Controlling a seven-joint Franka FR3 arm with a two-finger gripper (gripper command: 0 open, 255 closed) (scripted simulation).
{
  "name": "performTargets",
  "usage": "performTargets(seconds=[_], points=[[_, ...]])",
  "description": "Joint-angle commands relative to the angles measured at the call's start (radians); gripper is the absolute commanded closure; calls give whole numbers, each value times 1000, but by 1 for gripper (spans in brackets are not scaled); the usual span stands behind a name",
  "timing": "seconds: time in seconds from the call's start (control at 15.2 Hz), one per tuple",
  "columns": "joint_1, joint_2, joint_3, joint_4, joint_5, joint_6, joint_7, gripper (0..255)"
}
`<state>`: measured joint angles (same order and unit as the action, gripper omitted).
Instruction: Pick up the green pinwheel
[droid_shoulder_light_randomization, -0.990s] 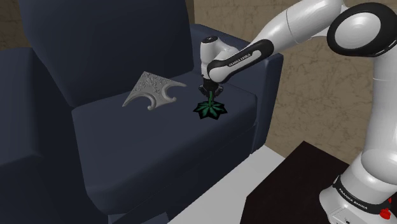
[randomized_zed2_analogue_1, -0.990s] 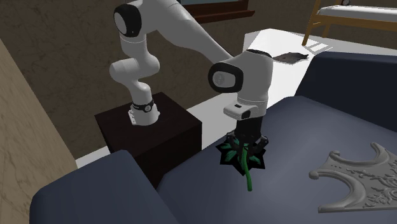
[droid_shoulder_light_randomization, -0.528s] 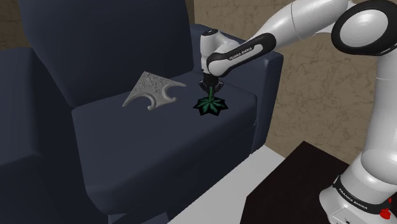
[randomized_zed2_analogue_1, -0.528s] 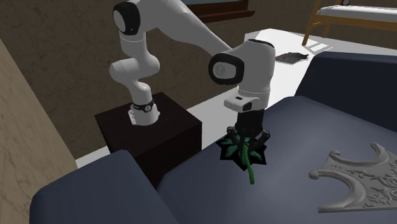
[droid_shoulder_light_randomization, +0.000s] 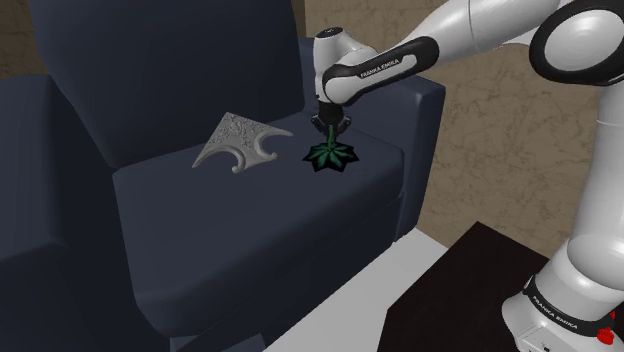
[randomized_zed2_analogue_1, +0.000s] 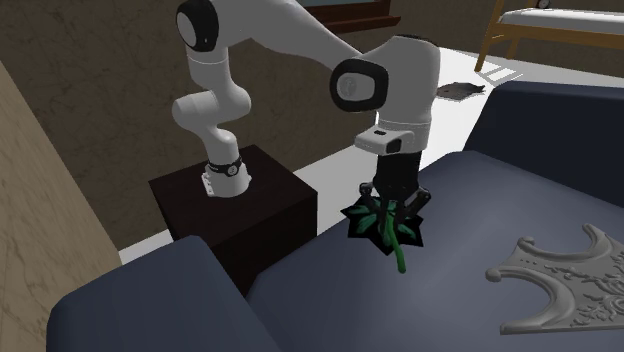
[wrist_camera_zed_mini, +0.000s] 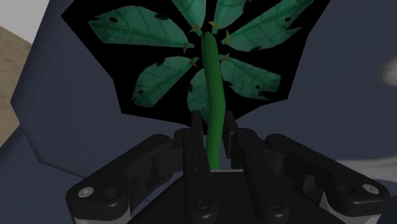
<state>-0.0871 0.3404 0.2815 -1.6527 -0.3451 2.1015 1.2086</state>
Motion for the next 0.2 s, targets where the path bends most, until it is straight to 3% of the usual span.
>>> performTargets(seconds=[0.0, 0.13], points=[[-1, -9, 2, 17, 7, -24, -9, 255], [-1, -10, 2, 18, 7, -26, -9, 255]])
